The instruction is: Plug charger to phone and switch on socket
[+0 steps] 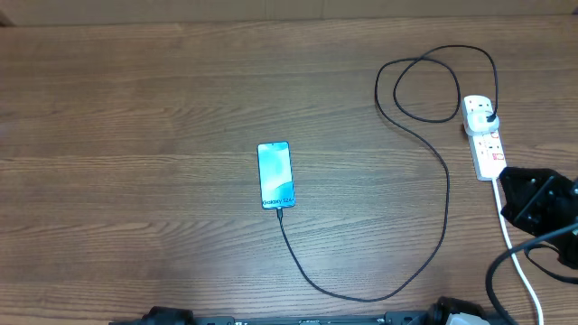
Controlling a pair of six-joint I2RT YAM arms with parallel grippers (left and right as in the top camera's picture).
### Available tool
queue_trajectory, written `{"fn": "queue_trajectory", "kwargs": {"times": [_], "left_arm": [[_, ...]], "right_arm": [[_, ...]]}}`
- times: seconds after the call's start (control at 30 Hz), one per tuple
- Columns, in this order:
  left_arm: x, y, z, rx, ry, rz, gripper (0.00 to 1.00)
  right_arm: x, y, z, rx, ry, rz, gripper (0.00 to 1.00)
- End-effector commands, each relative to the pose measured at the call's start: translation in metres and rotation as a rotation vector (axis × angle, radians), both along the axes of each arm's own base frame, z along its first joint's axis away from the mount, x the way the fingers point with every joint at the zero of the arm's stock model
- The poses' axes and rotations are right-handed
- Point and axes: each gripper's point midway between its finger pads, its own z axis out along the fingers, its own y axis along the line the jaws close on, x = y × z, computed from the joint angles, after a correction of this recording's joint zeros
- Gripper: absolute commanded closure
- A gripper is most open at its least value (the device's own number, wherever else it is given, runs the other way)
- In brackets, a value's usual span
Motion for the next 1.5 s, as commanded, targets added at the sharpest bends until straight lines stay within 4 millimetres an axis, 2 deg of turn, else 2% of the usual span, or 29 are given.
{"fn": "queue_trajectory", "kwargs": {"times": [0.0,0.17,0.47,0.63,0.77,0.8,0.93,1.0,1.13,1.2,1.23,1.3,1.47], "left_arm": [[-0.004,0.0,0.0,-0.009,-0.019,0.017,0.0],[-0.004,0.0,0.0,-0.008,-0.017,0.021,0.0],[-0.004,0.0,0.0,-0.008,-0.021,0.022,0.0],[-0.002,-0.004,0.014,-0.052,-0.073,0.004,0.0],[0.002,-0.003,0.04,-0.089,-0.176,0.017,0.0],[0.008,0.0,0.05,-0.093,-0.215,0.038,0.0],[0.037,-0.002,0.06,-0.099,-0.253,0.045,0.0],[0.055,-0.004,0.06,-0.099,-0.257,0.046,0.0],[0.105,-0.01,0.048,-0.098,-0.251,0.045,0.01],[0.131,-0.015,0.039,-0.099,-0.253,0.034,0.01],[0.154,-0.022,0.029,-0.102,-0.256,0.013,0.01],[0.184,-0.032,0.009,-0.107,-0.261,-0.028,0.01],[0.225,-0.04,-0.034,-0.108,-0.257,-0.042,0.0]], "right_arm": [[-0.003,0.002,-0.002,-0.022,-0.007,0.026,0.96],[-0.015,0.009,0.004,-0.039,-0.048,0.058,0.96],[-0.068,0.014,0.023,-0.105,-0.217,0.048,0.95],[-0.083,0.016,0.027,-0.112,-0.267,0.047,0.92],[-0.085,0.018,0.027,-0.104,-0.272,0.053,0.92],[-0.084,0.018,0.027,-0.103,-0.269,0.054,0.92],[-0.084,0.022,0.027,-0.091,-0.27,0.07,0.92],[-0.084,0.023,0.027,-0.087,-0.271,0.074,0.92],[-0.085,0.026,0.027,-0.073,-0.274,0.092,0.92],[-0.085,0.029,0.028,-0.065,-0.276,0.103,0.92],[-0.085,0.03,0.028,-0.06,-0.277,0.109,0.92],[-0.085,0.032,0.028,-0.054,-0.278,0.116,0.92],[-0.085,0.033,0.028,-0.051,-0.279,0.12,0.92]]}}
